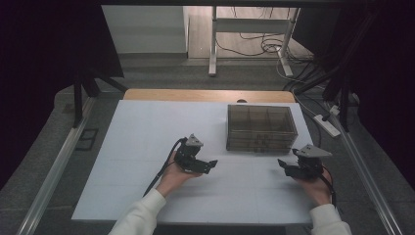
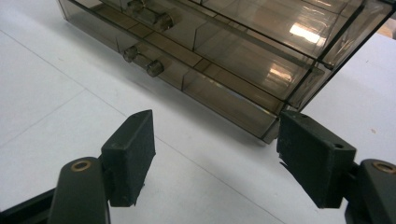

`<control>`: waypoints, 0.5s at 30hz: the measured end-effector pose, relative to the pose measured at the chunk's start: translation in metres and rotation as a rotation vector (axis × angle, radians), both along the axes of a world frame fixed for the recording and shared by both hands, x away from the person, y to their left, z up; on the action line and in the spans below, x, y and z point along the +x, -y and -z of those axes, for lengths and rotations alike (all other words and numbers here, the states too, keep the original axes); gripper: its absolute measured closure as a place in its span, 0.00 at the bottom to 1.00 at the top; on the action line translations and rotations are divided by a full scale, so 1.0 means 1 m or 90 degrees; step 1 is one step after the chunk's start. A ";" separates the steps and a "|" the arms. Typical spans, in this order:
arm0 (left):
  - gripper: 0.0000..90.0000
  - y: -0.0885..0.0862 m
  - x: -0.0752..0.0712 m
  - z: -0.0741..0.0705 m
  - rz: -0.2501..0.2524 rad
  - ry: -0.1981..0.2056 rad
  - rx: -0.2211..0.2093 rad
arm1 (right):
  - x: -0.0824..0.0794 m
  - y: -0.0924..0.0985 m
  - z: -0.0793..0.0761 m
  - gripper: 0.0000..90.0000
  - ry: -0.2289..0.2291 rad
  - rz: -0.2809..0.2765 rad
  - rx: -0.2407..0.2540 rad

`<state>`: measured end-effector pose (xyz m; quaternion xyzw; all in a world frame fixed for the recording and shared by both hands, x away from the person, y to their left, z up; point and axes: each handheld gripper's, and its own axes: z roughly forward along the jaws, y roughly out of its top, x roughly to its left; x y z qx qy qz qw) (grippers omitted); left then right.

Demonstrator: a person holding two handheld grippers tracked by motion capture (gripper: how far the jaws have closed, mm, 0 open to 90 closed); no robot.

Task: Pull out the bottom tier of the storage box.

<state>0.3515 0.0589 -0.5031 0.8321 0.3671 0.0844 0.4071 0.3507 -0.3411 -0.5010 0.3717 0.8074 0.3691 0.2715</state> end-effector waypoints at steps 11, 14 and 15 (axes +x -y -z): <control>0.12 0.013 0.004 0.003 0.015 -0.003 0.008 | 0.007 0.001 0.002 0.31 -0.005 0.007 0.007; 0.12 0.018 0.005 0.004 0.021 -0.003 0.011 | 0.007 0.001 0.002 0.31 -0.007 0.006 -0.001; 0.12 0.019 0.006 0.004 0.022 -0.003 0.013 | 0.007 0.001 0.003 0.31 -0.006 0.007 -0.001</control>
